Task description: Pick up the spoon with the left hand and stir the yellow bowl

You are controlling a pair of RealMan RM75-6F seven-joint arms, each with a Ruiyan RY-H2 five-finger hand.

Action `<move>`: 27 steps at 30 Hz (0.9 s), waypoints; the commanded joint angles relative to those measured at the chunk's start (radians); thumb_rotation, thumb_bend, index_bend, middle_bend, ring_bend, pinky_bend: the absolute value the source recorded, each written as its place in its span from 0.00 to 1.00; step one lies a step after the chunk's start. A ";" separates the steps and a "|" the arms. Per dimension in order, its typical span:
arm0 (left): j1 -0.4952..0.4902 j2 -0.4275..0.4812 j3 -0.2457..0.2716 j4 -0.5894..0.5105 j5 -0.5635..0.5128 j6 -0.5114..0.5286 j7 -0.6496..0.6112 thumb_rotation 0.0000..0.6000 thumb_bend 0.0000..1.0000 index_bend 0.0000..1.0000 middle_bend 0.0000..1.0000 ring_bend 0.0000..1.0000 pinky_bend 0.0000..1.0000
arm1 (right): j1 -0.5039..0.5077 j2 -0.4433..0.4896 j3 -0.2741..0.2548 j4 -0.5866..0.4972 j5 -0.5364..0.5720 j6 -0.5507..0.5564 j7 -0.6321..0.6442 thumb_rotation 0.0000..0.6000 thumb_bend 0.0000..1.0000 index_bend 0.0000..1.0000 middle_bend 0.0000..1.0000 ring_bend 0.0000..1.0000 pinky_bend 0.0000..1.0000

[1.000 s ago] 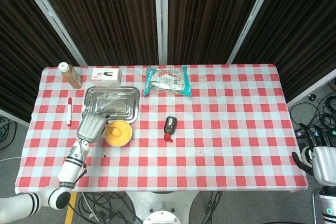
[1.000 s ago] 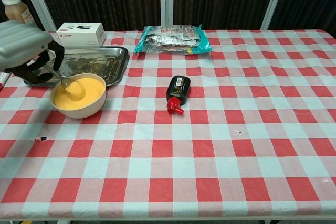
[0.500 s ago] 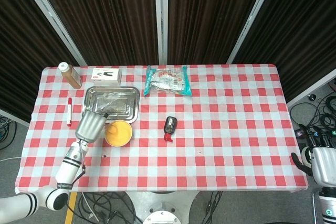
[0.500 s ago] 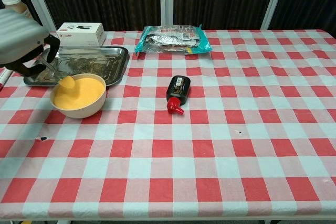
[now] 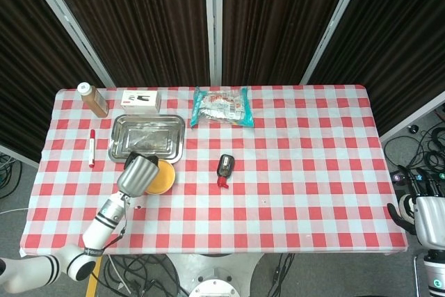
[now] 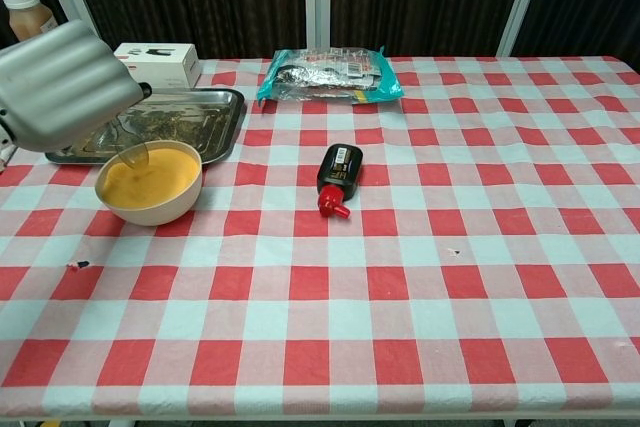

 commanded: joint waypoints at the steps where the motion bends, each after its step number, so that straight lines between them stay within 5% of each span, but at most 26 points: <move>1: 0.002 0.010 -0.007 -0.034 -0.030 -0.019 0.067 1.00 0.40 0.68 0.94 0.93 0.97 | 0.000 0.000 0.001 0.003 0.001 0.001 0.002 1.00 0.22 0.11 0.38 0.12 0.23; 7: 0.016 0.022 -0.032 -0.106 -0.102 -0.020 0.171 1.00 0.40 0.68 0.94 0.93 0.97 | -0.001 -0.001 0.001 0.010 0.003 -0.001 0.011 1.00 0.22 0.11 0.38 0.12 0.23; 15: 0.007 0.008 -0.047 -0.110 -0.105 -0.024 0.156 1.00 0.40 0.68 0.94 0.92 0.97 | 0.002 -0.002 0.002 0.012 0.005 -0.006 0.010 1.00 0.22 0.11 0.38 0.12 0.23; 21: 0.009 0.027 -0.082 -0.090 -0.101 -0.017 -0.043 1.00 0.40 0.68 0.94 0.92 0.97 | 0.005 0.003 0.005 0.009 0.010 -0.013 0.007 1.00 0.22 0.11 0.38 0.12 0.23; 27: 0.027 0.049 -0.152 -0.088 -0.176 -0.055 -0.400 1.00 0.40 0.68 0.94 0.92 0.97 | 0.012 0.005 0.006 0.003 0.012 -0.025 -0.002 1.00 0.22 0.11 0.38 0.12 0.23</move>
